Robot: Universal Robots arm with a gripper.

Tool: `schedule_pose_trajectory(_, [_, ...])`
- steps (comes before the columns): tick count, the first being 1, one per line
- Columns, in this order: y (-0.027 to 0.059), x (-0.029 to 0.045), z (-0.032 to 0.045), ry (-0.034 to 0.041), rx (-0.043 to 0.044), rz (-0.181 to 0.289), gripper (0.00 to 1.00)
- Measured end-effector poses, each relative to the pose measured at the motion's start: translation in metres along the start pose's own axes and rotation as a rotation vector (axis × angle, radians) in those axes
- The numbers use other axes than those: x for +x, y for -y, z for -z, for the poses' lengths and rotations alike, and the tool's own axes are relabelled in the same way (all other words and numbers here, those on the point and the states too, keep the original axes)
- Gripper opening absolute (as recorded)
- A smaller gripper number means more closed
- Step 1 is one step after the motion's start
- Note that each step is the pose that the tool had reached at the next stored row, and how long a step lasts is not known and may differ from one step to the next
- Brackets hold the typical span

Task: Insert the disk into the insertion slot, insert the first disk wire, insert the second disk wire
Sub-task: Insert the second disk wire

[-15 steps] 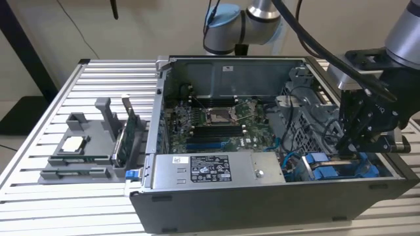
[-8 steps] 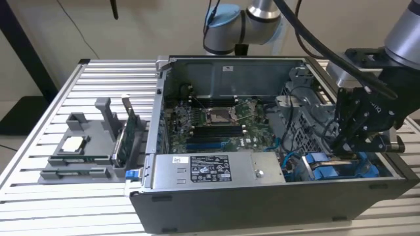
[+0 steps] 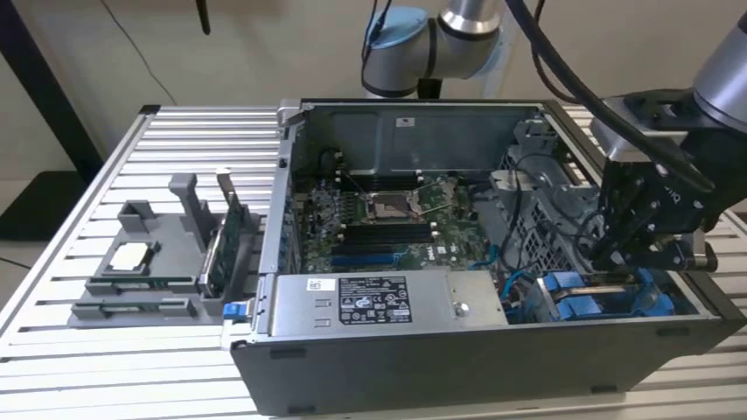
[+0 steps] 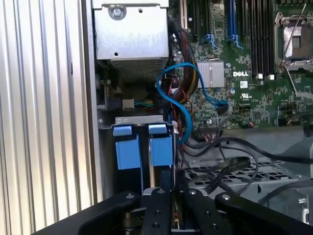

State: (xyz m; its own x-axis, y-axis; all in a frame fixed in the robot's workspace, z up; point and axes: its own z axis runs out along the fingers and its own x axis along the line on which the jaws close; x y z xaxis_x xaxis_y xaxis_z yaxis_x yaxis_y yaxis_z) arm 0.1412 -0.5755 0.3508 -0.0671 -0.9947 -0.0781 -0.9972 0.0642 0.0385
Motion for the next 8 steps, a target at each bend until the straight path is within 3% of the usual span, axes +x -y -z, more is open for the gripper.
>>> schedule_pose_trajectory(2, [0.0021, 0.0, -0.0009, 0.0022, -0.0048, 0.0, 0.16])
schedule_pose_trajectory(5, [0.0021, 0.0, -0.0013, 0.0087, -0.0236, 0.0, 0.16])
schedule_pose_trajectory(7, [0.0022, 0.0001, -0.0023, 0.0218, -0.025, 0.002, 0.16])
schedule_pose_trajectory(8, [0.0023, 0.0001, -0.003, 0.0235, -0.0252, 0.002, 0.16])
